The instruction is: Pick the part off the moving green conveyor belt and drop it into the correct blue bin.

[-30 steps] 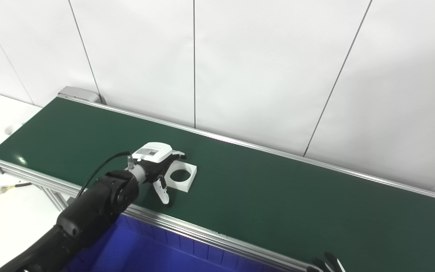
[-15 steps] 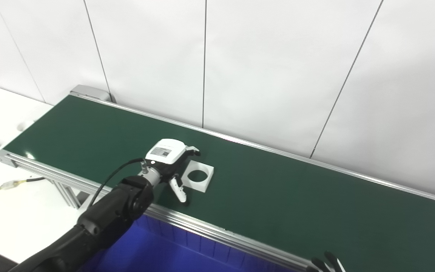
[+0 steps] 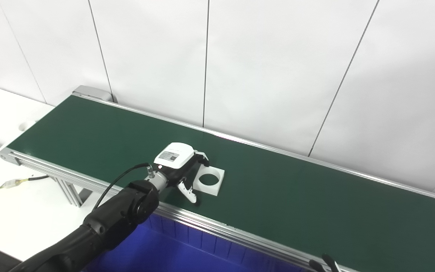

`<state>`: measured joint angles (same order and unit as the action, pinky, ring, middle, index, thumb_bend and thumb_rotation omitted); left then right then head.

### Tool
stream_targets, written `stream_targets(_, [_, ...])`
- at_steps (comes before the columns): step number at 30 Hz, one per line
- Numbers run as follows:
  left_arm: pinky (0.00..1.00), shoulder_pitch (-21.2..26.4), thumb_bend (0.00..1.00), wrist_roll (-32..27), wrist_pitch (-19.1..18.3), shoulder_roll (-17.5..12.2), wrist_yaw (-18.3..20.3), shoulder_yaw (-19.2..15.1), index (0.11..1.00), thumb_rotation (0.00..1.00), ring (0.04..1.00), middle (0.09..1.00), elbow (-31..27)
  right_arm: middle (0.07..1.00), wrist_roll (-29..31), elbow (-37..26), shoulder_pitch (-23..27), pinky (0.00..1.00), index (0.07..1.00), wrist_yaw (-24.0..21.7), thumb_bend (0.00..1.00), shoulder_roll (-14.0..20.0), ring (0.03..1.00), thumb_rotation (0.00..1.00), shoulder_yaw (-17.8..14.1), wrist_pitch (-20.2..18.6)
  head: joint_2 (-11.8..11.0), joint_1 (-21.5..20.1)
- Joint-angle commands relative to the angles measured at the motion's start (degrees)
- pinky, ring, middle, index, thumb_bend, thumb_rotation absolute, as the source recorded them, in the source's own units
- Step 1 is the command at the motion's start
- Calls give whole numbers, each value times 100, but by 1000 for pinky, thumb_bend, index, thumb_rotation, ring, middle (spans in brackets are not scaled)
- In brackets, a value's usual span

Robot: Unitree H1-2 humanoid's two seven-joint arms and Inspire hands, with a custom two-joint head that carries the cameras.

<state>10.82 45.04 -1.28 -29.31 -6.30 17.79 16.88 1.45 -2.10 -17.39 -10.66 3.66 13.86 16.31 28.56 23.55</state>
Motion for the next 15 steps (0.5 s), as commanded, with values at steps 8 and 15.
stream_targets(8, [577,-193,516,49,-334,-321,1172,280,508,0,527,468,-301,834,34,-159,-5,694,931,-11,688,-136,784,554,21,299,30,-61])
stream_targets(15, [591,-209,516,148,-427,-404,1306,277,511,0,525,464,-587,837,-28,-178,-17,689,934,0,683,-159,785,562,36,344,42,-92])
